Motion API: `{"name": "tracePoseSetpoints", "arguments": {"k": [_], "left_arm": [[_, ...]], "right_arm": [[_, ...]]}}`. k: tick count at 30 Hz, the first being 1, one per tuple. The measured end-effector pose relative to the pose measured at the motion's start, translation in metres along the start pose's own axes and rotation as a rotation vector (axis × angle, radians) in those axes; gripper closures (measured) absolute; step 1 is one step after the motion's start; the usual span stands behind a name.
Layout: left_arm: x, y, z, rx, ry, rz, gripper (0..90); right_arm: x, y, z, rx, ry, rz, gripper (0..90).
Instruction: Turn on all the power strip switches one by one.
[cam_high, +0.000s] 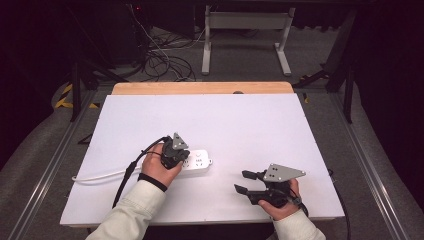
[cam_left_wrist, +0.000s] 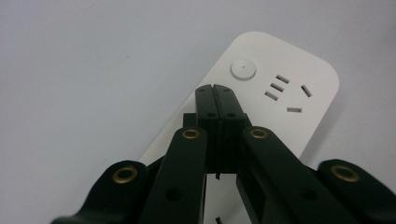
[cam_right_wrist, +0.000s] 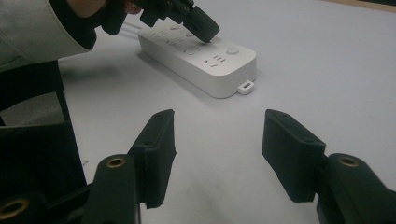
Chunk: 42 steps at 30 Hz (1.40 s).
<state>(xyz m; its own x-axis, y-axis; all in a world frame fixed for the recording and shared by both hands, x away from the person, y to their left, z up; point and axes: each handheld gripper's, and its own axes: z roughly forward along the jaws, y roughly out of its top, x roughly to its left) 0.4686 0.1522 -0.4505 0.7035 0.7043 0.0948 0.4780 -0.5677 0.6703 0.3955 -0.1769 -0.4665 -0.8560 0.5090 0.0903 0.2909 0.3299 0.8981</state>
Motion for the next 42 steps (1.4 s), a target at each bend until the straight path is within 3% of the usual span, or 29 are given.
{"name": "tracePoseSetpoints", "arguments": {"k": [4,9,10,13,20,28,42], "left_arm": [[0.012,0.004,-0.006,-0.082,-0.076,-0.088,90.0],[0.015,0.008,-0.007,-0.123,-0.113,-0.103,90.0],[0.014,0.009,-0.006,-0.124,-0.125,-0.102,90.0],[0.008,0.014,0.000,-0.111,-0.130,-0.050,90.0],[0.000,0.021,0.014,-0.085,-0.141,-0.007,90.0],[-0.003,0.020,0.024,-0.038,-0.124,0.017,90.0],[-0.004,0.019,0.026,-0.038,-0.122,0.001,90.0]], "right_arm": [[0.000,0.000,0.000,-0.002,-0.002,0.000,45.3],[0.000,0.000,-0.001,-0.002,-0.002,-0.001,45.4],[0.000,0.000,-0.001,-0.002,-0.001,-0.002,45.4],[0.000,0.000,-0.001,-0.003,0.001,-0.001,45.3],[-0.001,-0.001,-0.001,-0.005,0.005,-0.002,45.3],[0.000,0.000,-0.002,-0.006,0.005,-0.002,45.3],[0.000,0.000,-0.001,-0.004,0.007,-0.002,45.3]]}}
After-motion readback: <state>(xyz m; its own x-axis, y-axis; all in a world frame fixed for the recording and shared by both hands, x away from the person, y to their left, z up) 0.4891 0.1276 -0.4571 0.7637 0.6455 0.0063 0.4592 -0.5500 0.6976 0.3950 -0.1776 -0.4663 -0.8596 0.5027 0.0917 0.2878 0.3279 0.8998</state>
